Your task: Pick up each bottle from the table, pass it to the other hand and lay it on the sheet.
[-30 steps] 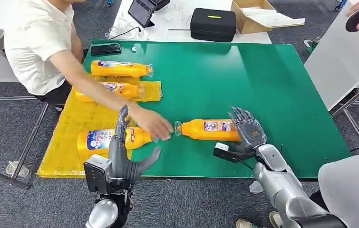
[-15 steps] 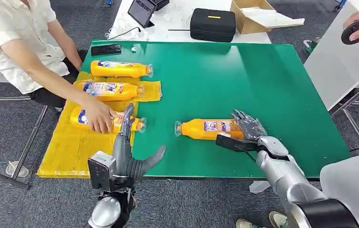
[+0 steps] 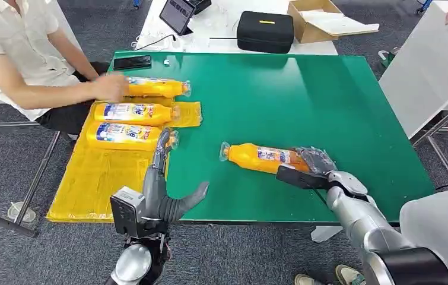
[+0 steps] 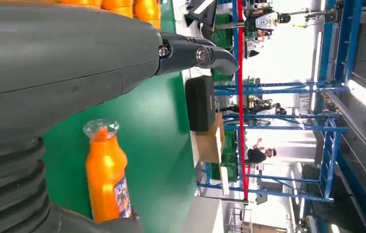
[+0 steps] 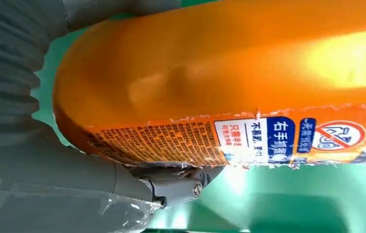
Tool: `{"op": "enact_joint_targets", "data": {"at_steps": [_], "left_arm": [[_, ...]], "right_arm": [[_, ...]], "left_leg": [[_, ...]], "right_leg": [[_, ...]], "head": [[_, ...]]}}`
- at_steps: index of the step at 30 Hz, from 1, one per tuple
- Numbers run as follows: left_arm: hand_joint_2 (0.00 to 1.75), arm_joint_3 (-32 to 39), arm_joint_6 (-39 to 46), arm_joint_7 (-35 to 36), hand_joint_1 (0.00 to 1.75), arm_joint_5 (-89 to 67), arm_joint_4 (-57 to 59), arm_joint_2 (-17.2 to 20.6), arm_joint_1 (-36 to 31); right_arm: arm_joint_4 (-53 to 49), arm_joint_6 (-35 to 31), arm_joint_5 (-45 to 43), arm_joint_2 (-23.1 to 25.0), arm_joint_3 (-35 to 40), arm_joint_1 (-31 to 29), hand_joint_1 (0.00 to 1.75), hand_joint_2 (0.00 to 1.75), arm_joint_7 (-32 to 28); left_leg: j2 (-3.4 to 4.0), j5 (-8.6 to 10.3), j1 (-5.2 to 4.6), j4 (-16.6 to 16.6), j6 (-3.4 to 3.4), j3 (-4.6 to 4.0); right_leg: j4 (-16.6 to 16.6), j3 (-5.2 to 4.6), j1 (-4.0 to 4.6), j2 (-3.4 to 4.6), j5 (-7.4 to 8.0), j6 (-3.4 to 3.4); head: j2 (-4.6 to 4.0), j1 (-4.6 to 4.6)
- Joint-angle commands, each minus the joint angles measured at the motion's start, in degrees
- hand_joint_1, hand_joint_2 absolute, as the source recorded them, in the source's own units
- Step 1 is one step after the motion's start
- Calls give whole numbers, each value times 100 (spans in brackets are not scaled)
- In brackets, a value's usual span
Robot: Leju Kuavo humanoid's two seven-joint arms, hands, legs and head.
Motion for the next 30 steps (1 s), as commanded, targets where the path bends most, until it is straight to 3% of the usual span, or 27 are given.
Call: {"op": "enact_joint_targets", "data": {"at_steps": [1,4,8,12,16,17,18,24,30], "left_arm": [[175,95,-366,102,0,627,212,104,44],[175,316,-638,250,0,1244,203,120,243],[175,326,-652,249,0,1261,210,141,258],[175,533,-1100,359,0,1839,37,197,574],[175,512,-1363,340,0,1931,-122,314,799],[175,496,-1373,339,0,1930,-150,325,829],[175,491,-1371,339,0,1930,-161,326,837],[175,475,-1436,341,0,1973,-170,328,811],[175,435,-1779,354,0,1966,-276,271,714]], "right_arm": [[-185,197,-1594,551,-1217,709,175,175,-1313],[-1234,238,-2474,808,-1318,1254,175,175,-1457],[-1257,225,-2484,829,-1295,1290,175,175,-1457],[-2932,301,-3861,1047,-977,2139,175,175,-1457],[-3895,434,-4007,1240,-734,2628,175,175,-1413],[-4085,456,-4003,1245,-679,2682,175,175,-1382],[-4151,448,-4014,1244,-677,2701,175,175,-1357],[-4121,549,-4107,1226,-689,2665,175,175,-1444],[-4614,1128,-4051,1439,263,2636,175,175,-1177]], "left_leg": [[3,-5,6,-13,1,30],[23,-10,7,-14,0,32],[10,-7,5,-7,2,8],[20,-14,3,-9,4,12],[19,-16,4,-7,1,-3],[36,-34,2,-7,3,32],[12,-14,1,-5,2,-13],[6,-13,3,-4,2,-17],[21,-15,1,-1,2,-20]], "right_leg": [[-15,32,8,-5,-4,-12],[-14,28,10,16,-3,-12],[-3,9,7,5,-4,-9],[-6,12,6,11,-9,-11],[-2,-2,5,12,-10,-11],[1,27,6,22,-25,-21],[3,-10,2,4,-12,-10],[0,-14,4,0,-16,1],[4,-20,0,15,-15,1]], "head": [[0,0],[2,2],[0,2],[0,2],[0,0],[0,0],[0,2],[0,2],[0,4]]}}
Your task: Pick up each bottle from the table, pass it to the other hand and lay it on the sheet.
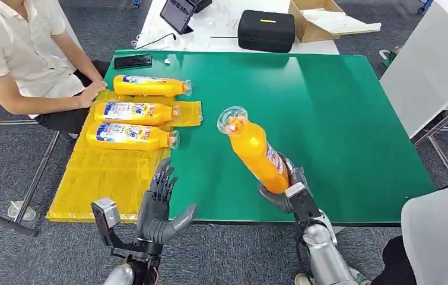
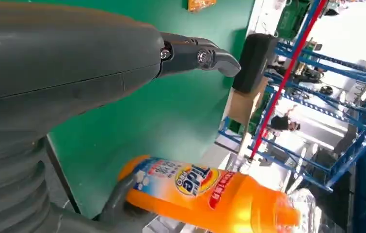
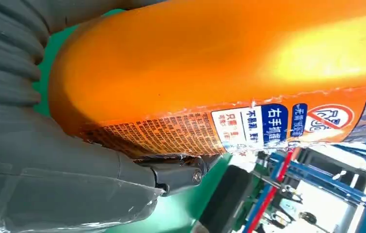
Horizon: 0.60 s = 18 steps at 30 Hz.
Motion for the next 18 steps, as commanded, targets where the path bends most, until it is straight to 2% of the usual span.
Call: {"op": "enact_joint_targets", "data": {"at_steps": [1,2,4,8,11,18], "left_arm": [[175,1,-326,41,0,-30,-10,88,-211],[175,8,-345,45,0,-34,78,50,-290],[175,17,-340,47,0,-34,87,35,-319],[175,31,-355,43,0,-32,138,27,-325],[175,65,-347,1,0,-37,215,-33,-448],[175,264,13,-263,0,-213,375,-176,-805]], "right_arm": [[-528,602,31,270,1180,-138,175,175,264],[-427,719,59,289,1420,-216,175,175,246],[-412,689,93,343,1472,-217,175,175,261],[-361,705,27,277,1485,-246,175,175,229],[-346,985,-41,308,1789,-308,175,175,156],[-380,1013,-165,285,2414,-419,175,175,207]], "left_leg": [[36,-15,-3,1,1,24],[40,-22,-3,-1,2,41],[22,-7,-1,-1,-1,18],[23,-12,1,-3,3,34],[15,-8,2,-1,5,23],[12,-4,0,-3,2,20]], "right_leg": [[4,13,2,28,-6,-12],[2,27,3,29,-11,-16],[1,7,3,14,-2,-9],[-1,22,6,13,-8,-10],[-1,15,5,8,-5,-6],[-2,14,4,6,-3,-9]], "head": [[0,0],[0,0],[0,0],[0,0],[0,2],[0,0]]}}
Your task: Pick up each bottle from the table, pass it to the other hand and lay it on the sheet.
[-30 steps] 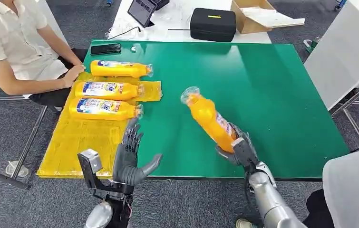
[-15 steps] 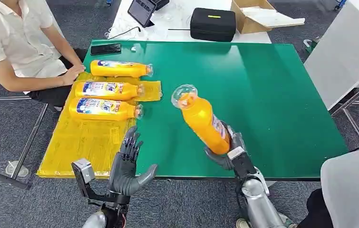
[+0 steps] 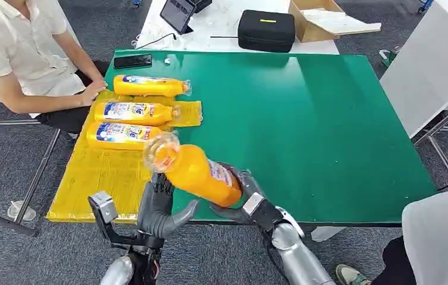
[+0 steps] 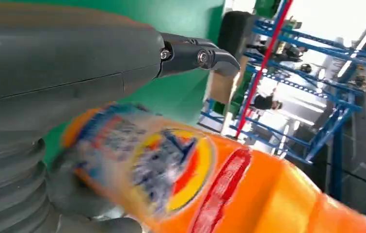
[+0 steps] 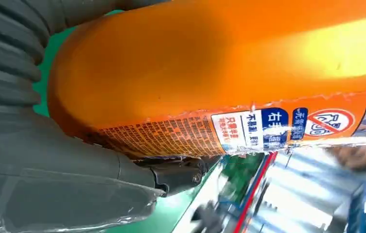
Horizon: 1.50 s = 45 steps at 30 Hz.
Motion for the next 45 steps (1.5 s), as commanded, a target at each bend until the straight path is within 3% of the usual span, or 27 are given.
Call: {"op": "enact_joint_targets", "data": {"at_steps": [1,18,22,28,40,41,42,43,45], "left_arm": [[175,251,233,-171,0,-126,405,-74,-493],[175,-91,25,-289,0,-193,488,-42,-608],[175,-102,12,-347,0,-310,518,-24,-626],[175,-16,15,-350,0,-354,493,-64,-708],[175,-24,-242,-262,0,-359,582,-92,-816],[175,-17,-265,-251,21,-359,610,-104,-826],[175,-19,-344,-220,166,-312,642,-112,-840],[175,-29,-549,-159,175,-162,678,-111,-848],[175,23,-1013,-17,175,260,753,-131,-852]], "right_arm": [[133,46,-185,-129,811,-362,173,175,60],[463,63,-460,-138,834,-681,175,175,377],[587,-57,-359,-164,866,-795,166,175,564],[760,-365,52,-223,1078,-943,166,175,799],[937,-297,159,-224,1244,-1104,168,175,770],[918,-274,156,-231,1258,-1098,166,175,760],[916,-250,168,-235,1289,-1106,166,175,748],[905,-108,88,-224,1301,-1092,166,175,666],[859,66,-42,-197,1316,-1042,157,175,501]], "left_leg": [[10,-7,-3,-2,4,27],[12,-10,-2,-4,6,35],[12,-9,-2,-4,6,33],[11,-5,-2,-2,4,22],[6,-6,-2,-4,5,26],[4,-4,-1,-5,5,24],[7,-8,-2,-4,6,33],[6,-5,-1,-3,4,22],[4,-2,-1,-4,4,16]], "right_leg": [[1,24,1,1,-7,-11],[-3,31,2,2,-8,-10],[-5,29,2,2,-7,-8],[-2,18,1,2,-4,-7],[-3,23,1,-3,-7,-7],[-5,21,2,-4,-5,-7],[-4,29,2,-3,-8,-9],[-4,19,2,-2,-5,-6],[-4,13,1,-3,-3,-5]], "head": [[0,0],[0,0],[0,0],[0,-4],[0,-4],[0,-2],[0,-4],[0,-2],[2,-2]]}}
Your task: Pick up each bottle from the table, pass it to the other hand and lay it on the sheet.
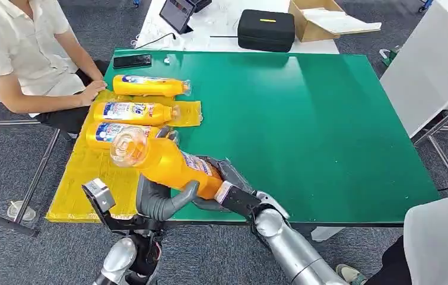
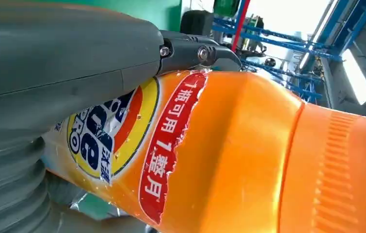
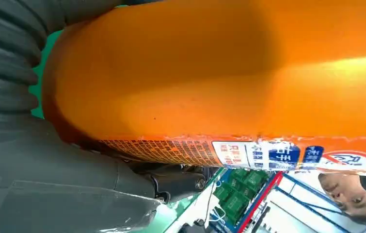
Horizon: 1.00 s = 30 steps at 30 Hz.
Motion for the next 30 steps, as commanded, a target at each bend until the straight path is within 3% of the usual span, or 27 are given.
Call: {"op": "enact_joint_targets", "data": {"at_steps": [1,9,12,14,15,16,20,21,24,29,30], "left_arm": [[175,-7,-903,280,175,703,557,-30,-348],[175,-1,-909,287,175,711,548,-29,-358],[175,27,-1026,332,175,819,505,-10,-340],[175,52,-1088,317,175,844,447,11,-304],[175,72,-1097,312,175,846,424,21,-277],[175,73,-1130,315,175,842,381,45,-235],[175,101,-881,223,175,529,201,105,-88],[175,129,-497,73,175,134,86,132,-28],[175,255,559,-202,175,-985,-304,256,212],[175,282,549,-189,175,-1005,-359,269,244],[175,280,548,-188,175,-1006,-357,265,242]], "right_arm": [[393,388,-211,-74,346,-208,152,175,-309],[395,387,-212,-72,344,-211,152,175,-309],[435,376,-265,-44,269,-232,145,175,-336],[428,372,-348,5,168,-221,124,175,-382],[407,363,-381,34,121,-198,9,175,-393],[360,324,-426,92,50,-141,0,175,-405],[415,144,-494,172,-137,39,0,175,-434],[435,31,-508,168,-239,133,0,0,-451],[528,-417,-416,57,-653,517,0,0,-515],[538,-410,-401,57,-701,532,0,0,-575],[532,-410,-401,67,-700,523,0,0,-575]], "left_leg": [[10,-15,-4,-4,9,49],[3,-6,-2,-2,5,21],[16,-21,-3,-3,11,58],[7,-10,-2,-2,6,30],[7,-6,-3,-3,5,20],[12,-11,-4,-3,6,31],[9,-8,0,-5,3,26],[10,-12,-1,-5,5,36],[2,-15,0,-10,6,48],[5,-19,-1,-7,7,54],[3,-5,-3,-4,3,10]], "right_leg": [[-5,49,2,-2,-13,-12],[-2,21,1,-4,-6,-7],[-4,56,3,1,-19,-15],[-2,30,2,-1,-9,-9],[-2,18,0,1,-5,-6],[-1,28,0,4,-9,-9],[-4,25,3,2,-7,-8],[-5,34,3,1,-11,-10],[-10,51,4,-8,-16,-12],[-8,55,4,-6,-19,-13],[-2,12,-1,-1,-5,-4]], "head": [[0,-2],[0,0],[0,0],[0,0],[0,0],[0,0],[0,2],[0,-2],[2,0],[0,0],[0,0]]}}
